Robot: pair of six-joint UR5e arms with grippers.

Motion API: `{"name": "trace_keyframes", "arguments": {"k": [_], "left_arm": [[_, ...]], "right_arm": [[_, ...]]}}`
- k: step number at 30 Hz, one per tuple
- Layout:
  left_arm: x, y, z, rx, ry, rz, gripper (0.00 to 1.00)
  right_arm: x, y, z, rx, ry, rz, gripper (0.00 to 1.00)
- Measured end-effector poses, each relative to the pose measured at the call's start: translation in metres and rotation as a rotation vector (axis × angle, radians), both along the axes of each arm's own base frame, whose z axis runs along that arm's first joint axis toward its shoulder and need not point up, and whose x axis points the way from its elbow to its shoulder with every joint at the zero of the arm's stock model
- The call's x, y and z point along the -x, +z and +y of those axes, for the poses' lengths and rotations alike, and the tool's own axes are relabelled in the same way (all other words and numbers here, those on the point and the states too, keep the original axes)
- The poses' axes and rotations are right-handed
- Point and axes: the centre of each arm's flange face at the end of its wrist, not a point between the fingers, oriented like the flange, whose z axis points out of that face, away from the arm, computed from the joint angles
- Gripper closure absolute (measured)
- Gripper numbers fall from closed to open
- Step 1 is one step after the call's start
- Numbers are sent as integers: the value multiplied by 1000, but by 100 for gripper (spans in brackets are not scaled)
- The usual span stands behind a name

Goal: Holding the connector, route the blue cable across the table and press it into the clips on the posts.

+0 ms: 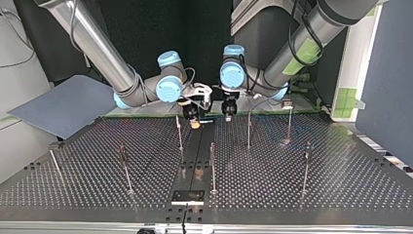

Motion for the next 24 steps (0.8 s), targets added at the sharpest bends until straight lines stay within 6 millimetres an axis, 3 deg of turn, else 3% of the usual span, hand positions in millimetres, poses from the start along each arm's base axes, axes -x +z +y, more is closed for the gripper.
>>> {"name": "trace_keyframes", "arguments": {"k": [10, 24], "left_arm": [[-9, 16, 32, 8, 63, 30, 100], [13, 76, 22, 7, 24, 21, 100]], "right_arm": [[3, 40, 1, 28, -3, -34, 100], [20, 110, 15, 31, -8, -48, 100]]}}
